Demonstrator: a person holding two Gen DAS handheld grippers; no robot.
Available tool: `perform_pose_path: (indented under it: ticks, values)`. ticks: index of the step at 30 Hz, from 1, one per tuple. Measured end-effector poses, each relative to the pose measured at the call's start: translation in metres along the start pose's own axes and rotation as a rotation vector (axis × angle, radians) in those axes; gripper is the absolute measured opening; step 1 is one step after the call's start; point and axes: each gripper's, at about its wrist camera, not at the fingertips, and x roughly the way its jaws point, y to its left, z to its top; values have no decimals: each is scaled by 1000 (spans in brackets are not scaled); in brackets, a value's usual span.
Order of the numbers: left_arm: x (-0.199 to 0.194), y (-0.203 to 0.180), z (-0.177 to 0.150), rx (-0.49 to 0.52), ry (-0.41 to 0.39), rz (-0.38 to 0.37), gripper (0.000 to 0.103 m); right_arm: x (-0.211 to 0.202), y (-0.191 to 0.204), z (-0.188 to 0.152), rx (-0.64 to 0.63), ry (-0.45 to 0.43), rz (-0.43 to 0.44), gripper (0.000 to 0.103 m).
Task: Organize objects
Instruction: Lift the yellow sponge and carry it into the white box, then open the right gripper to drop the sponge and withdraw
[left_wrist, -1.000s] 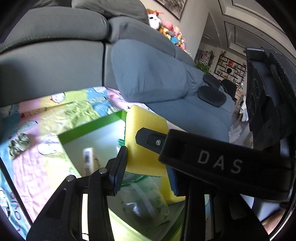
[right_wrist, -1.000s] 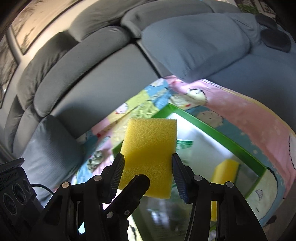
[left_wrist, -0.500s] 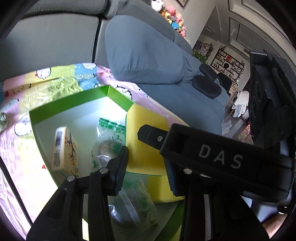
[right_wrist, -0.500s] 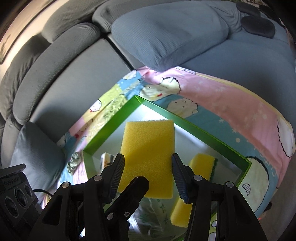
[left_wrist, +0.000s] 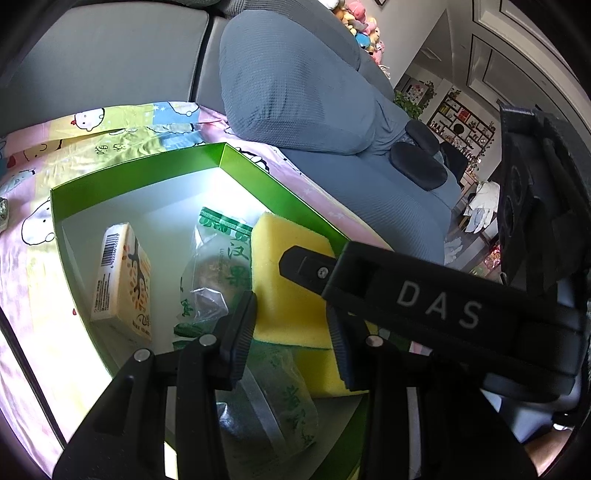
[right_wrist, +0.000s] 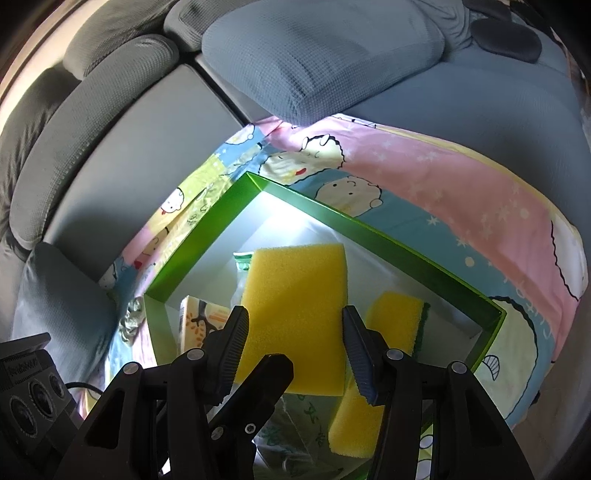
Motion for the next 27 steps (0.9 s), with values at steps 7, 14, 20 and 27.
perform_pose_path:
  ticks: [7, 14, 20, 27]
  values:
    - [-29, 11, 4, -33, -39, 24, 47, -9, -3, 3, 24, -39, 27, 55]
    - [-102, 45, -2, -50, -177, 229, 76, -19, 12, 1, -12, -75, 66, 55]
    - [-170, 96, -17, -239, -265, 459, 84, -25, 36, -4, -86, -86, 101, 61]
    - [-225, 142, -57, -402, -302, 712, 93, -31, 70, -14, -184, -90, 146, 71]
